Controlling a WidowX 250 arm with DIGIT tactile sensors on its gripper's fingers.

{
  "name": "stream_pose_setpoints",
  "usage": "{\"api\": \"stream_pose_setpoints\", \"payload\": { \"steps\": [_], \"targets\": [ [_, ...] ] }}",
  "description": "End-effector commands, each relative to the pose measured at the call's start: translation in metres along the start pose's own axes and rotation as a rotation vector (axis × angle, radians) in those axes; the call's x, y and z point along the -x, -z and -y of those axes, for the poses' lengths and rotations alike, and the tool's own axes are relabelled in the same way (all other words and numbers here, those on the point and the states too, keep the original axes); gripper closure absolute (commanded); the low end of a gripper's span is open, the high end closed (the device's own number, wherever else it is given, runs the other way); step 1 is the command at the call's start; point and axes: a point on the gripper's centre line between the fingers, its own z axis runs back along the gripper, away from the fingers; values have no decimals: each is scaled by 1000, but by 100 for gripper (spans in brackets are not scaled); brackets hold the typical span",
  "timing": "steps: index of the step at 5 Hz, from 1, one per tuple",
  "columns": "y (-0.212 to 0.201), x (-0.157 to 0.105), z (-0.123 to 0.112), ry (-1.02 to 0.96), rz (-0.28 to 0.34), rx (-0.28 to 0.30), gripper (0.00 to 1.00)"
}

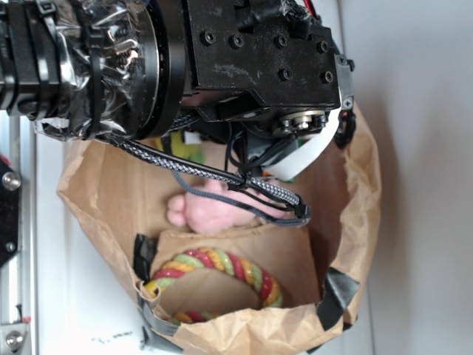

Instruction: Grab the green block.

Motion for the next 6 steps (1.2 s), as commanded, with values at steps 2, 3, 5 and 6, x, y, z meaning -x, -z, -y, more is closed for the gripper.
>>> {"api": "stream_pose_setpoints", "payload": {
  "steps": [2,3,5,6],
  "targets": [
    [-6,-14,-24,225,-18,-97,0],
    [-2,-25,-32,277,-26,-99,0],
    [23,-28,-37,320,-5,-85,0],
    [23,-28,-38,321,25,-100,0]
  ]
}}
